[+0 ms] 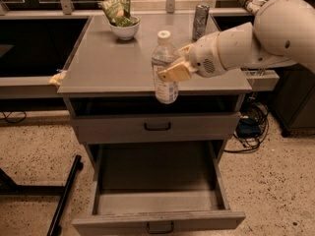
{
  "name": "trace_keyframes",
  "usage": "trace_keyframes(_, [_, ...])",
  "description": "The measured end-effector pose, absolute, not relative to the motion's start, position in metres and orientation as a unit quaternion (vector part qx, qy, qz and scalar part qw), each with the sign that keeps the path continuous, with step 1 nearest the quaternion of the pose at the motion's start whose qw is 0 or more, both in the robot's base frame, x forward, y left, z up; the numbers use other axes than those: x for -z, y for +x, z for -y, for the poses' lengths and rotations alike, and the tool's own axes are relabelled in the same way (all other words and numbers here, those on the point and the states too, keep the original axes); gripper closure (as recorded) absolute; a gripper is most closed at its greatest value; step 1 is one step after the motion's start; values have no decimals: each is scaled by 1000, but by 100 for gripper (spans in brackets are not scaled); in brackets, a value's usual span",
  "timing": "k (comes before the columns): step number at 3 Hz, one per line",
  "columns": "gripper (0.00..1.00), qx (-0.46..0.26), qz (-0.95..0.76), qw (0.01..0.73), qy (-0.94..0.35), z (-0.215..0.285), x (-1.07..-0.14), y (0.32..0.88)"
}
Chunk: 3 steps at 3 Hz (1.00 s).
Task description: Pick blue plastic bottle from middle drawer and place on counter
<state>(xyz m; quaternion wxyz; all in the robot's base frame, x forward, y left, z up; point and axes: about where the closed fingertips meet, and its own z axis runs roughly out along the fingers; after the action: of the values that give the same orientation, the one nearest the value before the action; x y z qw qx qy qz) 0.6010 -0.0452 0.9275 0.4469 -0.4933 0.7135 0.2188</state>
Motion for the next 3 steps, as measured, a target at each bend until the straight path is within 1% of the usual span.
trace_keyframes(2, [100,-192,-717,462,-485,44,-962,647])
trace_keyframes(3, [100,-203,-723,467,-466,45,-965,672])
